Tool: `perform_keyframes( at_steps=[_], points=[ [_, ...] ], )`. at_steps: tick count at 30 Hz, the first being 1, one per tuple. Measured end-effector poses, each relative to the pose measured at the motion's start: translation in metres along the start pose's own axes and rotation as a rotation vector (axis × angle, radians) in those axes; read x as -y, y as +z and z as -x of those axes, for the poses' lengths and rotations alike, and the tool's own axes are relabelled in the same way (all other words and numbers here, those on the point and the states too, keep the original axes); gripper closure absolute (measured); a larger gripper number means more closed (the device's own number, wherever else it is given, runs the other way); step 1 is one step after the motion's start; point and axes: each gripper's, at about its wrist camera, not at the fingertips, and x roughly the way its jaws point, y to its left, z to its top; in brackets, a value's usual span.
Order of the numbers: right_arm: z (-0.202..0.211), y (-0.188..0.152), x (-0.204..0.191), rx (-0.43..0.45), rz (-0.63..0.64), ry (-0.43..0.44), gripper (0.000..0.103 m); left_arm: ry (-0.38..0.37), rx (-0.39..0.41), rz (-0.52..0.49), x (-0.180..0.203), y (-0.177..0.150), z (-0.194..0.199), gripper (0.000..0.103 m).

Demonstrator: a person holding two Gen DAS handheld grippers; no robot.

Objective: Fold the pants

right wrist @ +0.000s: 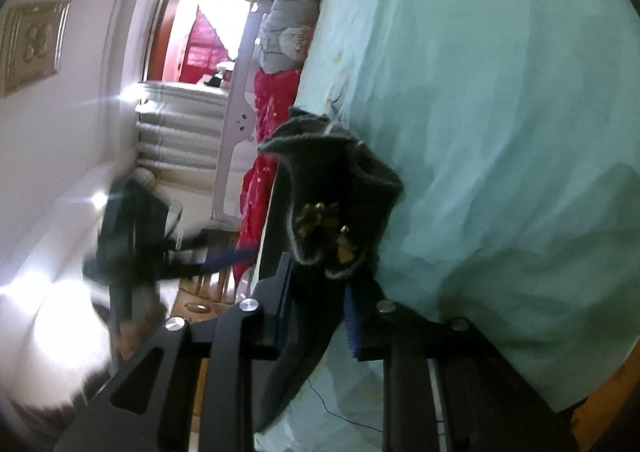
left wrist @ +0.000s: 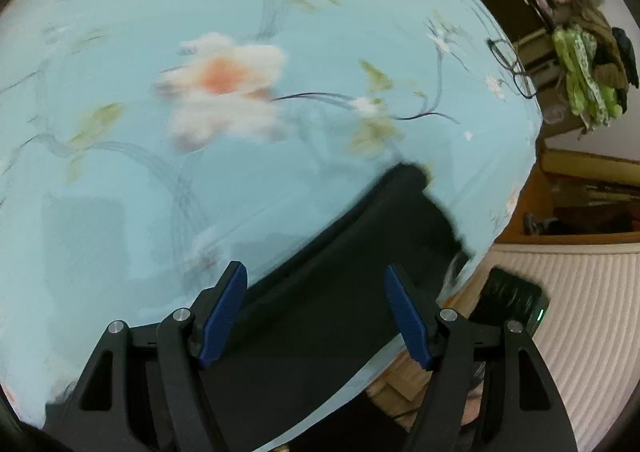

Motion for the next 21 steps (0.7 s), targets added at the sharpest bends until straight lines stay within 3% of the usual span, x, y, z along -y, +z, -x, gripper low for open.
perform_keyframes(
  at_steps=[5,10,13,14,15,16,18,20,21],
  points=[
    [-0.002,0.001,-0.005,-0.018,0.043,0.018,0.08,0.008,-0.082,-0.057,0.018,0.032,-0.039,0.031],
    [-0.003,0.001,-0.003,-0.02,0.056,0.023,0.08,-0.011,-0.119,-0.119,0.034,0.047,-0.059,0.022],
    [-0.001,0.0,-0.002,-0.003,0.046,0.018,0.08,-0.088,-0.151,-0.174,0.04,0.045,-0.063,0.024],
    [-0.001,-0.001,-0.002,0.001,0.043,0.016,0.08,-0.115,-0.155,-0.179,0.041,0.044,-0.064,0.029],
    [-0.001,-0.001,-0.001,0.004,0.037,0.016,0.08,-0.146,-0.157,-0.18,0.044,0.043,-0.063,0.045],
    [-0.002,0.001,-0.001,0.008,0.025,0.018,0.08,-0.168,-0.158,-0.18,0.043,0.042,-0.062,0.053],
    [-0.006,0.004,-0.003,0.005,0.018,0.017,0.082,-0.182,-0.145,-0.146,0.034,0.042,-0.061,0.08],
    [-0.01,0.008,-0.004,0.0,0.006,0.01,0.085,-0.215,-0.136,-0.097,0.02,0.041,-0.059,0.091],
    [-0.01,0.01,-0.004,-0.004,-0.004,0.012,0.085,-0.26,-0.128,-0.061,0.011,0.039,-0.054,0.092]
  ],
)
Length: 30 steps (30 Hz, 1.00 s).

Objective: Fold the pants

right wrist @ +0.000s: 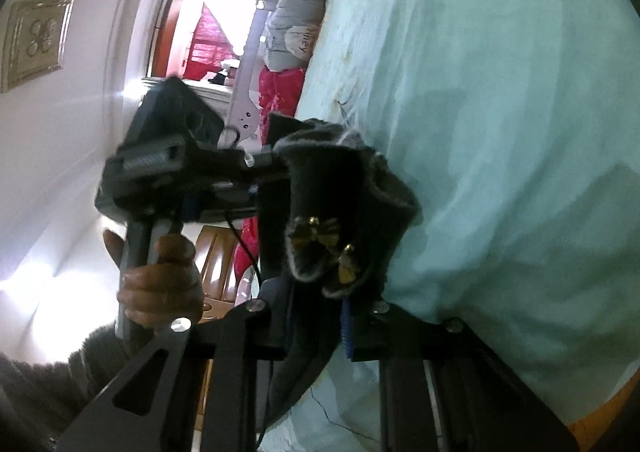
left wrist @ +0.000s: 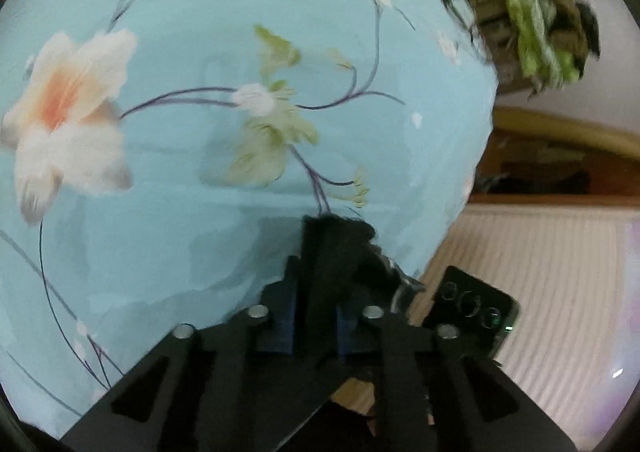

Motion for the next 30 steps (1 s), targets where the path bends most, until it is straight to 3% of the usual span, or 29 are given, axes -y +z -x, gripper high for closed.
perform_keyframes(
  at_steps=[4,8,14,18,22,23,25,27,29,30],
  points=[
    [0.0,0.004,-0.014,-0.016,0.022,-0.024,0.084,-0.078,0.07,0.018,-0.001,-0.016,0.026,0.092],
    [0.001,0.003,-0.05,-0.036,0.134,-0.024,0.084,-0.128,0.136,0.024,0.006,-0.035,0.057,0.092],
    [-0.023,-0.024,-0.117,-0.135,0.308,-0.003,0.082,-0.156,0.246,0.112,-0.033,-0.093,0.12,0.09],
    [-0.056,-0.061,-0.15,-0.246,0.418,-0.015,0.081,-0.145,0.324,0.23,-0.088,-0.158,0.155,0.085],
    [-0.118,-0.11,-0.169,-0.412,0.47,-0.046,0.079,-0.091,0.411,0.442,-0.165,-0.237,0.179,0.071],
    [-0.134,-0.122,-0.168,-0.448,0.467,-0.077,0.076,-0.086,0.417,0.5,-0.181,-0.251,0.179,0.071],
    [-0.169,-0.144,-0.165,-0.531,0.489,-0.186,0.056,-0.124,0.407,0.652,-0.218,-0.285,0.173,0.071],
    [-0.189,-0.165,-0.169,-0.578,0.579,-0.31,0.054,-0.159,0.434,0.74,-0.242,-0.315,0.174,0.071],
    [-0.187,-0.17,-0.185,-0.567,0.634,-0.314,0.047,-0.186,0.481,0.753,-0.248,-0.334,0.177,0.07],
    [-0.182,-0.168,-0.192,-0.562,0.637,-0.299,0.044,-0.194,0.504,0.751,-0.248,-0.342,0.181,0.065]
  ],
)
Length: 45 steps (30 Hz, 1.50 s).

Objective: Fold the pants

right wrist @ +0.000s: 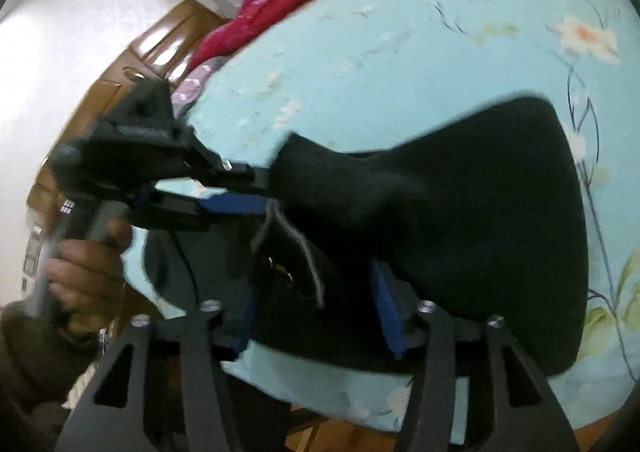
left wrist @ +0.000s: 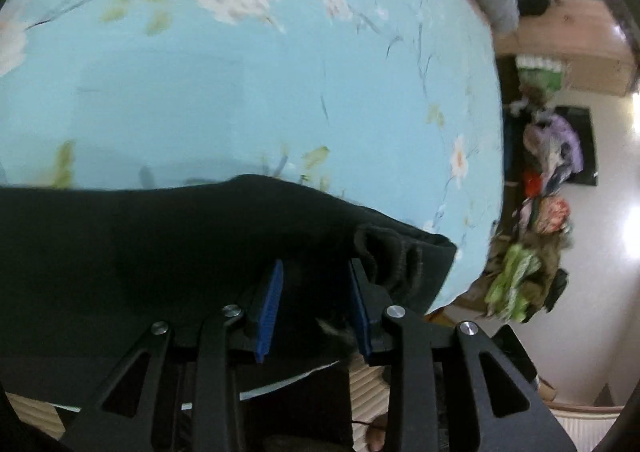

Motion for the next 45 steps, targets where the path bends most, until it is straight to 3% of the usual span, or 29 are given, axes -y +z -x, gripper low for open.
perform_keyframes(
  at_steps=[3,6,8,11,14,15,16,17,18,19,21,23,26,29,31,33,37,40,43,45],
  points=[
    [0.04,0.001,0.007,0.08,-0.038,0.024,0.039,-0.036,0.038,-0.011,-0.004,-0.011,0.011,0.045],
    [0.08,-0.007,0.041,0.193,-0.185,0.031,0.024,-0.077,0.034,-0.025,0.0,-0.019,0.003,0.043],
    [0.098,-0.014,0.078,0.256,-0.315,-0.011,0.024,-0.083,0.011,-0.042,0.006,-0.024,-0.012,0.043],
    [0.098,-0.016,0.109,0.269,-0.397,-0.008,0.023,-0.033,-0.022,-0.082,0.02,-0.031,-0.041,0.043],
    [0.073,-0.006,0.113,0.238,-0.341,-0.013,0.023,0.104,0.011,-0.173,0.04,-0.042,-0.058,0.046],
    [0.062,-0.005,0.115,0.211,-0.307,-0.026,0.03,0.121,0.014,-0.187,0.044,-0.042,-0.06,0.053],
    [0.051,0.001,0.111,0.187,-0.286,-0.033,0.059,0.123,0.008,-0.184,0.048,-0.048,-0.057,0.062],
    [0.041,-0.001,0.109,0.129,-0.259,-0.043,0.066,0.068,-0.029,-0.158,0.047,-0.054,-0.056,0.08],
    [0.04,0.004,0.102,0.126,-0.228,-0.064,0.065,0.035,-0.053,-0.143,0.046,-0.058,-0.054,0.079],
    [0.045,0.007,0.093,0.153,-0.182,-0.059,0.067,0.047,-0.051,-0.133,0.044,-0.064,-0.054,0.078],
    [0.05,0.01,0.084,0.164,-0.096,-0.105,0.067,0.118,-0.02,-0.13,0.035,-0.067,-0.064,0.075],
    [0.026,0.012,0.101,0.044,-0.099,-0.209,0.064,0.096,-0.036,-0.117,0.025,-0.065,-0.075,0.075],
    [0.036,0.01,0.116,0.06,-0.204,-0.109,0.059,0.076,-0.029,-0.116,0.033,-0.064,-0.055,0.079],
    [0.065,0.017,0.109,0.136,-0.21,-0.094,0.059,0.064,0.077,-0.196,0.052,-0.075,-0.02,0.078],
    [0.083,0.019,0.1,0.214,-0.192,-0.038,0.059,0.021,0.118,-0.244,0.07,-0.082,-0.004,0.071],
    [0.091,0.025,0.087,0.277,-0.143,0.048,0.059,0.033,0.145,-0.293,0.088,-0.083,0.001,0.049],
    [0.069,0.025,0.092,0.222,-0.169,0.144,0.059,0.133,0.137,-0.333,0.104,-0.068,-0.026,0.043],
    [0.028,0.018,0.122,0.126,-0.263,0.072,0.061,0.272,0.106,-0.292,0.083,-0.044,-0.068,0.049],
    [0.027,0.016,0.141,0.154,-0.38,0.156,0.063,0.238,0.114,-0.278,0.085,-0.044,-0.06,0.048],
    [0.039,0.017,0.138,0.16,-0.391,0.17,0.062,0.202,0.096,-0.281,0.086,-0.05,-0.044,0.047]
  ],
)
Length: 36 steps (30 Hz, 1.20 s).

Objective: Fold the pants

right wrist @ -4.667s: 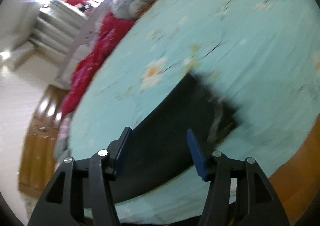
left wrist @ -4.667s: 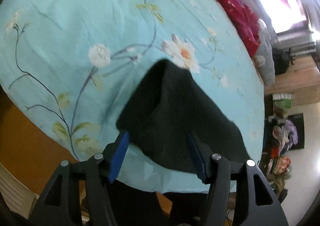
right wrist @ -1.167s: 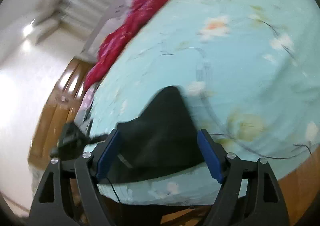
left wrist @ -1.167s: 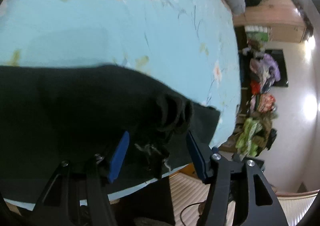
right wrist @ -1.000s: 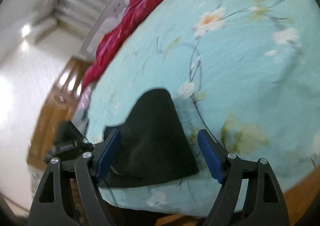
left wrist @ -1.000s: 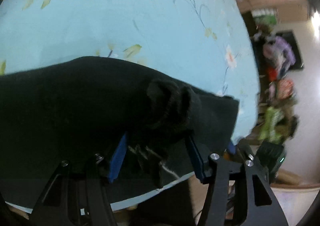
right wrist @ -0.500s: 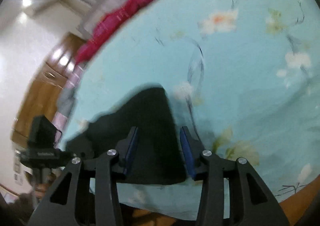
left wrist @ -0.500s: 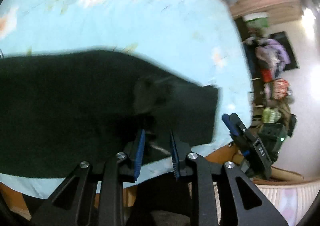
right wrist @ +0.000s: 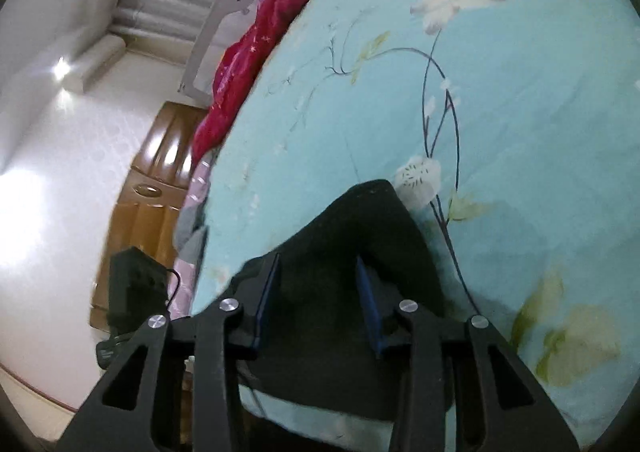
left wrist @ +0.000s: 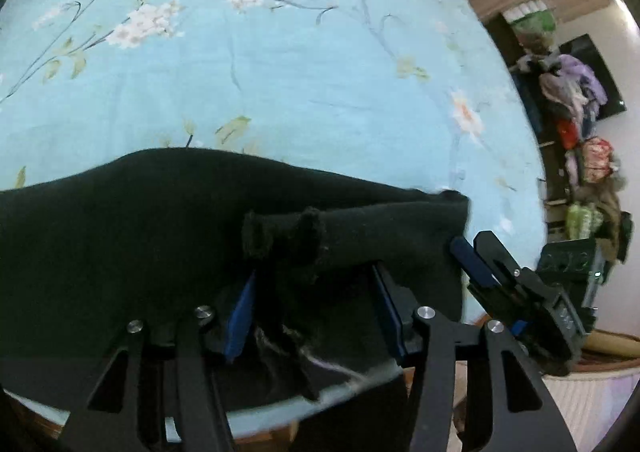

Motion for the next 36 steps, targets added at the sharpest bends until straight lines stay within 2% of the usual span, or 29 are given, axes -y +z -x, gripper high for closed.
perform_keyframes(
  at_steps=[1,2,3,4,6,9,12,14,16,19,22,25,29,31,33,36],
  points=[
    [0.009,-0.001,-0.005,0.011,0.025,-0.004,0.058,-0.03,-0.007,-0.001,-0.001,-0.003,0.008,0.046],
    [0.019,-0.004,-0.01,0.021,0.06,-0.009,0.056,-0.058,-0.011,0.003,-0.004,-0.009,0.012,0.04],
    [0.026,-0.01,-0.011,0.024,0.07,0.002,0.049,-0.06,-0.012,0.005,-0.006,-0.013,0.014,0.034],
    [0.029,-0.015,-0.008,0.023,0.067,0.009,0.042,-0.038,-0.013,0.012,-0.01,-0.017,0.011,0.033],
    [0.023,-0.024,0.002,0.006,0.036,-0.005,0.042,-0.004,-0.045,0.017,-0.019,-0.024,-0.008,0.035],
    [0.022,-0.029,0.013,0.03,-0.036,0.026,0.042,-0.043,-0.024,0.035,-0.017,-0.02,-0.007,0.034],
    [0.023,-0.022,0.006,0.023,-0.034,-0.001,0.042,-0.077,-0.006,0.054,-0.029,-0.023,0.016,0.034],
    [0.027,-0.019,-0.012,0.03,0.015,-0.022,0.041,-0.094,0.031,0.086,-0.045,-0.032,0.039,0.034],
    [0.025,-0.016,-0.028,0.021,0.059,-0.029,0.036,-0.108,0.07,0.132,-0.069,-0.043,0.061,0.034],
    [-0.001,-0.012,-0.065,-0.051,0.156,-0.048,0.034,-0.123,0.14,0.232,-0.119,-0.069,0.104,0.034],
    [-0.035,-0.014,-0.099,-0.15,0.255,-0.063,0.034,-0.147,0.243,0.369,-0.179,-0.101,0.146,0.032],
    [-0.086,-0.021,-0.14,-0.272,0.375,-0.085,0.033,-0.142,0.319,0.5,-0.233,-0.134,0.174,0.027],
    [-0.167,-0.046,-0.205,-0.472,0.595,-0.134,0.031,-0.19,0.332,0.652,-0.285,-0.165,0.172,0.027],
    [-0.208,-0.067,-0.237,-0.559,0.721,-0.17,0.03,-0.222,0.327,0.696,-0.294,-0.171,0.161,0.027],
    [-0.235,-0.089,-0.256,-0.623,0.827,-0.189,0.03,-0.225,0.328,0.694,-0.302,-0.171,0.157,0.027],
    [-0.268,-0.116,-0.279,-0.691,0.941,-0.209,0.03,-0.223,0.329,0.67,-0.295,-0.164,0.147,0.027]
  ],
)
